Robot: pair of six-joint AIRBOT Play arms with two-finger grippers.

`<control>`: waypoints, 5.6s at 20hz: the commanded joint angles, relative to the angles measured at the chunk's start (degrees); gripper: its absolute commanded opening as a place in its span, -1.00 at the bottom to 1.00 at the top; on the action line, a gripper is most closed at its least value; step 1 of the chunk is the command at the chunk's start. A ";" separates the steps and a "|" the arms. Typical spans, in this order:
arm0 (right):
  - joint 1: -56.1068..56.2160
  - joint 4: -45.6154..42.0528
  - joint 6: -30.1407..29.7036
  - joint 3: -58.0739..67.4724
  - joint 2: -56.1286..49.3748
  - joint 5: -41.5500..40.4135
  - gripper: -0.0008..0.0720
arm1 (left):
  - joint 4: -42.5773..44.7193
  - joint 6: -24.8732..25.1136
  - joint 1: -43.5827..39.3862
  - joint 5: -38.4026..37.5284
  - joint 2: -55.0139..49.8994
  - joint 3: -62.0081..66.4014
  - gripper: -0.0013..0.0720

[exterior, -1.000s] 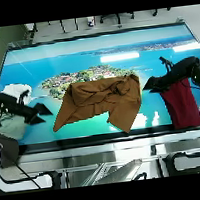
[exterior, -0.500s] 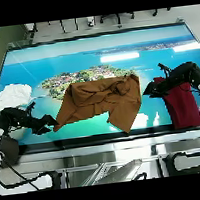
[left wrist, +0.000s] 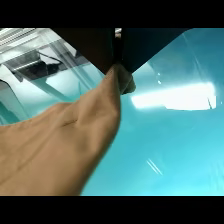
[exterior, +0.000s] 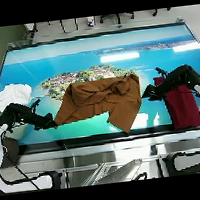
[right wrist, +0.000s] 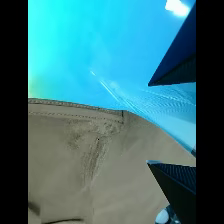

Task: Fold the shirts.

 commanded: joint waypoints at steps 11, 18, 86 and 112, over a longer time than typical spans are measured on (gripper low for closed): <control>5.18 13.81 -4.39 0.22 -7.15 6.45 -0.92 | -12.81 2.95 -0.09 6.23 2.05 8.98 -0.94; 0.35 22.34 -3.85 25.44 24.13 1.64 -0.93 | -39.65 -3.02 3.50 5.55 19.37 37.57 -0.94; -17.20 5.53 -6.25 -2.84 7.67 3.32 0.03 | -9.64 0.02 1.84 0.50 -3.39 -3.15 -0.94; -17.20 2.58 -6.23 -7.85 7.61 3.08 0.03 | -6.91 3.98 14.84 4.44 -3.85 -0.72 0.83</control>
